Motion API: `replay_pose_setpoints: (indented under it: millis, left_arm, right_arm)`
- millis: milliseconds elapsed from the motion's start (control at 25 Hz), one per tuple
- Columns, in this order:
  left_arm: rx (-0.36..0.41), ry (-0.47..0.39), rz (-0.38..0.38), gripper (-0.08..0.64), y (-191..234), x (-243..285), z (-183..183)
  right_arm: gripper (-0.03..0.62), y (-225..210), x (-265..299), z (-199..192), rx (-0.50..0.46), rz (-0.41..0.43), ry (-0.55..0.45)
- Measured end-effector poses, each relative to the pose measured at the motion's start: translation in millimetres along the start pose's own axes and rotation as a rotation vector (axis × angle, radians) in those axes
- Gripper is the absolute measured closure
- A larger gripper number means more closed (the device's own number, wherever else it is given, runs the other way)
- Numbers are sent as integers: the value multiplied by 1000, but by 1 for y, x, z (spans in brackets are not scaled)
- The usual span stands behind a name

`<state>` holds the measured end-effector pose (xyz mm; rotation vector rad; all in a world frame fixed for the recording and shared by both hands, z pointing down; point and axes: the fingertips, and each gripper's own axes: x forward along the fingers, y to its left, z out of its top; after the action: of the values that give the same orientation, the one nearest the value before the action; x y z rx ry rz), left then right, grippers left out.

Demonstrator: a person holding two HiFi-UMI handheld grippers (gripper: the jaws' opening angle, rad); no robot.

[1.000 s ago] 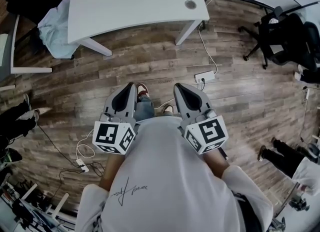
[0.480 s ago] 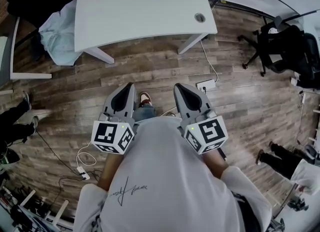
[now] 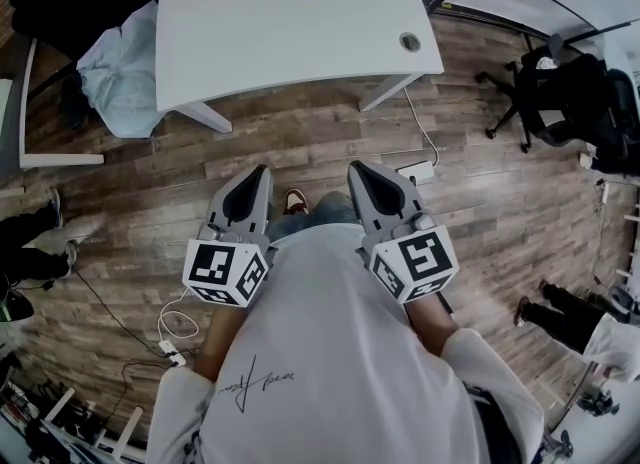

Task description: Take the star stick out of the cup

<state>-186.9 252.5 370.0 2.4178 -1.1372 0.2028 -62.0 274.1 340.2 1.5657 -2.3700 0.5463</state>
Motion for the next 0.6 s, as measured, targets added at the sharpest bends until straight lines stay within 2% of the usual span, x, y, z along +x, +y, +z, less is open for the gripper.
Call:
replay_pose_setpoints:
  millis: [160, 600]
  left_arm:
    - [-47, -8, 20, 555, 12, -2, 0]
    - [-36, -13, 13, 556, 22, 23, 14]
  right_arm:
    - [583, -3, 8, 5, 16, -35, -10]
    - [583, -16, 34, 16, 15, -23, 2]
